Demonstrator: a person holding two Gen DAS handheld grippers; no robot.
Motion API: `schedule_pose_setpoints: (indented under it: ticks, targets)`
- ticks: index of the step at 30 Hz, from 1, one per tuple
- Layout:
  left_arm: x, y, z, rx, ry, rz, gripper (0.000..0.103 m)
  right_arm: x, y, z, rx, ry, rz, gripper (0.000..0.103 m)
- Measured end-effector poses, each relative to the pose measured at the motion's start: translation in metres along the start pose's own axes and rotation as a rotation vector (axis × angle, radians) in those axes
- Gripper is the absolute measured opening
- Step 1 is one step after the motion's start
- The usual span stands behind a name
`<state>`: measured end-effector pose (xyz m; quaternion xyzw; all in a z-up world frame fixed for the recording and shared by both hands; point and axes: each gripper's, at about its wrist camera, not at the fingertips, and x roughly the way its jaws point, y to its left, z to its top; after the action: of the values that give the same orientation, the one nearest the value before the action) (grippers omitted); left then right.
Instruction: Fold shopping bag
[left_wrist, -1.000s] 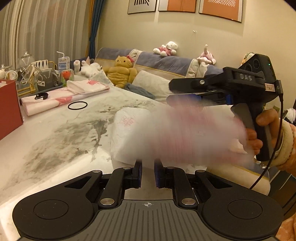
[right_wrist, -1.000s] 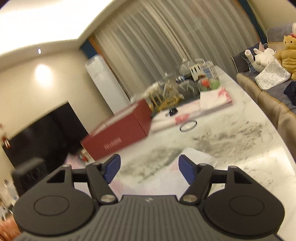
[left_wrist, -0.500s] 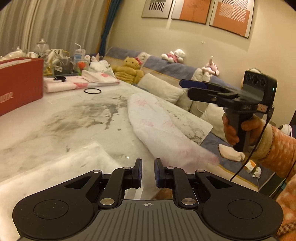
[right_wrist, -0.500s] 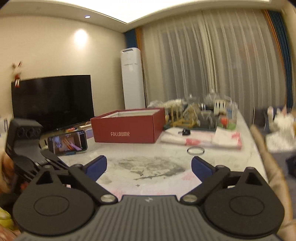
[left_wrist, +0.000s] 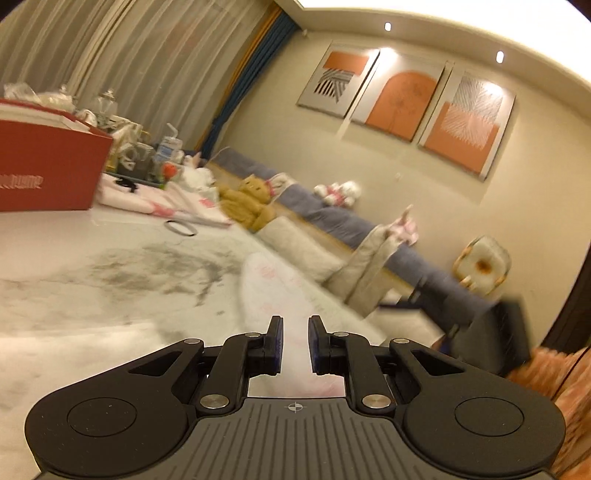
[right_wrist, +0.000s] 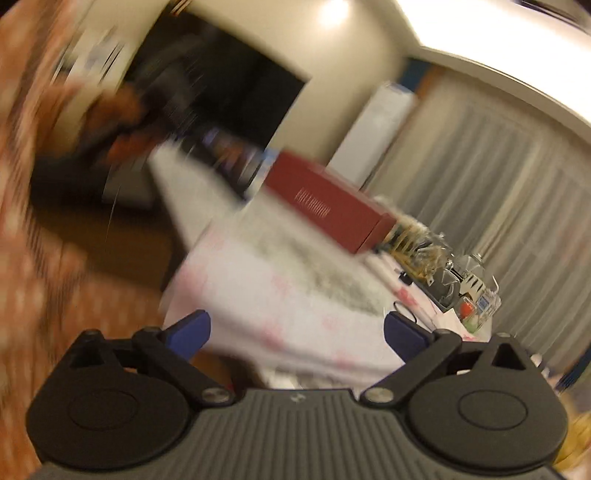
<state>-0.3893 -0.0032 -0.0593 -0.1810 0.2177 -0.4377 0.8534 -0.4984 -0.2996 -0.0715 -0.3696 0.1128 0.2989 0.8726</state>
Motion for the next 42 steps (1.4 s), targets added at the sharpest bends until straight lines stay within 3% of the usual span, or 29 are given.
schedule_pose_setpoints:
  ticks: [4,5,6,7,8,9,12,13,14,15,19,21,25,26,28,33,35,38,40,42]
  targets:
    - [0.021,0.002,0.009,-0.113,-0.076,-0.127,0.017,0.017,0.034,-0.001,-0.209,0.025,0.018,0.102]
    - [0.026,0.001,0.011,-0.123,-0.087,-0.137,0.030,0.023,0.038,0.001,-0.230,0.009,0.015,0.102]
    - [0.029,-0.002,0.013,-0.112,-0.094,-0.133,0.050,0.031,0.041,0.004,-0.242,-0.007,0.005,0.095]
    - [0.030,-0.005,0.016,-0.086,-0.099,-0.116,0.061,0.039,0.041,0.007,-0.241,-0.019,0.004,0.088]
    - [0.030,-0.010,0.018,-0.052,-0.104,-0.090,0.076,0.045,0.039,0.010,-0.226,-0.023,0.014,0.074]
    - [0.029,-0.014,0.020,-0.017,-0.105,-0.067,0.081,0.050,0.035,0.014,-0.194,-0.019,0.041,0.058]
    - [0.020,-0.022,0.030,0.087,-0.087,-0.003,0.081,0.058,0.017,0.020,-0.041,-0.008,0.169,0.022]
    - [0.019,-0.023,0.033,0.118,-0.080,0.029,0.081,0.059,0.010,0.020,0.019,-0.009,0.216,0.016]
    - [0.018,-0.024,0.039,0.156,-0.068,0.062,0.081,0.058,0.004,0.021,0.073,-0.023,0.252,0.005]
    - [0.021,-0.026,0.043,0.202,-0.049,0.094,0.081,0.055,-0.002,0.022,0.116,-0.048,0.273,0.002]
    - [0.057,-0.045,0.051,0.535,0.110,0.281,0.081,0.045,-0.019,0.028,0.195,-0.122,0.300,0.002]
    - [0.084,-0.047,0.051,0.641,0.217,0.294,0.081,0.043,-0.016,0.032,0.147,-0.116,0.284,0.002]
    - [0.129,-0.046,0.039,0.739,0.421,0.232,0.081,0.045,-0.004,0.035,0.108,-0.102,0.278,0.002]
    - [0.136,-0.049,0.032,0.780,0.459,0.247,0.081,0.044,-0.003,0.035,0.101,-0.099,0.269,0.002]
    - [0.142,-0.052,0.020,0.844,0.501,0.269,0.081,0.044,-0.001,0.035,0.094,-0.093,0.240,0.002]
    - [0.152,-0.050,0.025,0.919,0.483,0.276,0.081,0.059,-0.001,0.033,0.206,-0.062,0.199,0.002]
    - [0.158,-0.044,0.038,0.895,0.488,0.294,0.081,0.076,0.005,0.036,0.250,-0.034,0.172,0.002]
    - [0.141,-0.045,0.067,0.788,0.403,0.287,0.081,0.096,0.006,0.044,0.332,-0.004,0.099,0.004]
    - [0.124,-0.046,0.079,0.671,0.357,0.209,0.081,0.104,0.000,0.044,0.422,0.003,0.070,0.017]
    - [0.111,-0.043,0.077,0.550,0.351,0.106,0.081,0.102,-0.006,0.038,0.490,-0.033,0.103,0.047]
